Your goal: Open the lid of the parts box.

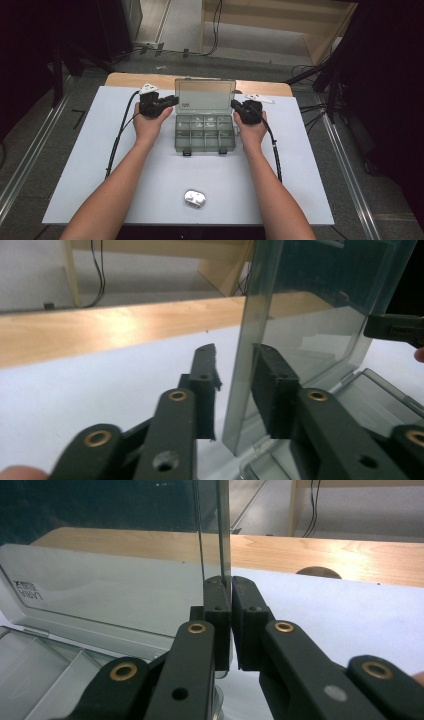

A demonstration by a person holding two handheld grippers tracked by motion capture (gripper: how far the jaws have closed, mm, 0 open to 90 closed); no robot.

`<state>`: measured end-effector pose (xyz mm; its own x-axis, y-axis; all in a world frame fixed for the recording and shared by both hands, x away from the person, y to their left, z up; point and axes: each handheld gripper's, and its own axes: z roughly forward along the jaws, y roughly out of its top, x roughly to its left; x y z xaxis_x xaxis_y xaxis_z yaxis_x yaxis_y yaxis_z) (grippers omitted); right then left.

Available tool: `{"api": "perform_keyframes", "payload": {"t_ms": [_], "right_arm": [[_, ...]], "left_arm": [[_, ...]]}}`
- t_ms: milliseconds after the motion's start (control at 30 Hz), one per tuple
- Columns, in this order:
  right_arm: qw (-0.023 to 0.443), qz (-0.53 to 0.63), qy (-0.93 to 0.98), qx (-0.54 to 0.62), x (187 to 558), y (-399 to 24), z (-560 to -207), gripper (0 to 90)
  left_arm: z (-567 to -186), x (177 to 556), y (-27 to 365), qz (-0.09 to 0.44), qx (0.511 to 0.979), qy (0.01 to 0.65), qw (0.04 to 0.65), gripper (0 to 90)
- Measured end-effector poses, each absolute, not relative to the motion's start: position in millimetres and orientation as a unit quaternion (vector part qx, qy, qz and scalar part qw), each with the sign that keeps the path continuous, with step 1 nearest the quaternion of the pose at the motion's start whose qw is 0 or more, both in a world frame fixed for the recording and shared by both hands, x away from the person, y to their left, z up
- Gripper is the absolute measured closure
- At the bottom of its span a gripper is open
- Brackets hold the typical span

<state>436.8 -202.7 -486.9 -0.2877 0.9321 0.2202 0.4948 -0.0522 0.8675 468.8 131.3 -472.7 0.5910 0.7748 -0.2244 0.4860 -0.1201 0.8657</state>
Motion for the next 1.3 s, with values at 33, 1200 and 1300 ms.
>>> {"api": "perform_keyframes", "payload": {"t_ms": [33, 1200, 1300], "right_arm": [[0.230, 0.474, 0.648, 0.550, 437, -203, -487, 84.3], [0.168, 0.505, 0.634, 0.562, 454, -214, -502, 81.6], [0.168, 0.502, 0.635, 0.562, 455, -213, -504, 80.7]], "left_arm": [[-476, 467, 129, 0.145, 0.737, 0.429, 0.501, 73.9], [-495, 478, 128, 0.100, 0.711, 0.489, 0.495, 83.1], [-495, 479, 129, 0.094, 0.706, 0.495, 0.498, 82.9]]}}
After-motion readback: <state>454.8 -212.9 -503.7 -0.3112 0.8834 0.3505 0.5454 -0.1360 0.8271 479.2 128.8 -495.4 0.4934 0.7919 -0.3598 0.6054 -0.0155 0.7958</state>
